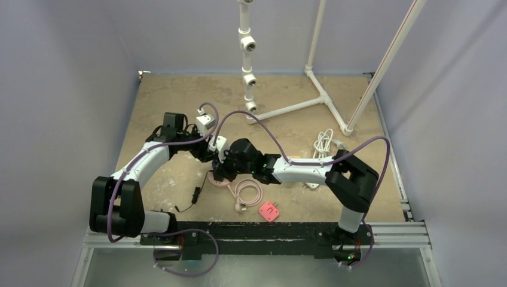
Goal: Insert the plug
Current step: Press the plug into the socket.
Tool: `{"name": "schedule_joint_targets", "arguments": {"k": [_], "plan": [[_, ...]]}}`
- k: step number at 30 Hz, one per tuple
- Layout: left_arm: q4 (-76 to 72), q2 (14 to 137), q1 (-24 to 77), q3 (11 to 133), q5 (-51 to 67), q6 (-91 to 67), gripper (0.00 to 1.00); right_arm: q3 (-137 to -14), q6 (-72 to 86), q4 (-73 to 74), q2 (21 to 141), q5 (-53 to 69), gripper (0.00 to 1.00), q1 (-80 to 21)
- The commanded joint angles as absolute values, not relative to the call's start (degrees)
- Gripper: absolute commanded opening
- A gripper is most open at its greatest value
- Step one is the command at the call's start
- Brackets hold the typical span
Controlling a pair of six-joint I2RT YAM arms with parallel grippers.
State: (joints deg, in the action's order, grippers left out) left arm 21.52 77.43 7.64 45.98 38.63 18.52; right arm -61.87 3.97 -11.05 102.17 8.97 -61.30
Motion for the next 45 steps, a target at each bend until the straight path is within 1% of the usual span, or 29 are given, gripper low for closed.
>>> {"name": "schedule_joint_targets", "arguments": {"k": [1, 7, 15, 17, 22, 24, 26, 28, 31, 33, 36, 39, 42, 45], "plan": [[24.6, 78.5, 8.4, 45.8, 35.3, 22.0, 0.56, -57.1, 5.2, 3.9, 106.3, 9.6, 0.0, -62.6], [25.6, 78.4, 8.6, 46.2, 35.4, 22.6, 0.5, -57.3, 5.6, 3.7, 107.8, 10.8, 0.0, -62.8], [26.1, 78.2, 8.7, 46.6, 36.2, 22.6, 0.49, -57.1, 5.5, 4.4, 106.6, 11.2, 0.0, -60.8], [26.5, 78.2, 8.7, 47.2, 36.2, 22.5, 0.49, -57.8, 4.8, 4.4, 106.5, 11.2, 0.0, -60.0], [29.4, 77.8, 8.7, 51.6, 36.5, 22.2, 0.56, -60.3, 4.3, 4.9, 105.4, 11.8, 0.0, -59.9], [31.3, 77.6, 8.7, 53.9, 36.7, 22.1, 0.59, -61.0, 4.3, 5.2, 104.1, 11.8, 0.08, -59.9], [33.8, 77.1, 8.6, 56.3, 36.7, 22.8, 0.65, -61.5, 4.8, 5.5, 102.5, 11.4, 0.18, -59.8], [36.2, 76.5, 8.6, 58.3, 36.4, 23.3, 0.69, -61.7, 5.5, 5.2, 100.8, 10.5, 0.23, -59.8], [39.4, 75.2, 8.4, 61.3, 35.7, 23.9, 0.77, -63.1, 6.0, 6.2, 98.8, 9.1, 0.35, -59.7], [41.6, 74.1, 7.7, 63.4, 35.3, 25.1, 0.8, -64.3, 6.2, 6.9, 96.8, 8.1, 0.41, -59.2], [45.4, 72.5, 4.5, 65.7, 37.5, 28.2, 0.83, -65.2, 7.1, 6.9, 93.2, 8.1, 0.44, -57.1], [50.1, 71.7, 2.7, 65.1, 39.6, 32.3, 0.82, -66.3, 6.8, 6.9, 91.7, 8.1, 0.46, -56.2], [53.1, 69.8, 2.8, 61.7, 42.2, 36.0, 0.76, -67.1, 6.7, 6.5, 92.5, 8.3, 0.45, -55.2], [50.6, 65.4, 4.6, 56.3, 41.5, 37.3, 0.7, -68.1, 6.6, 5.4, 94.0, 8.0, 0.45, -53.8]]}}
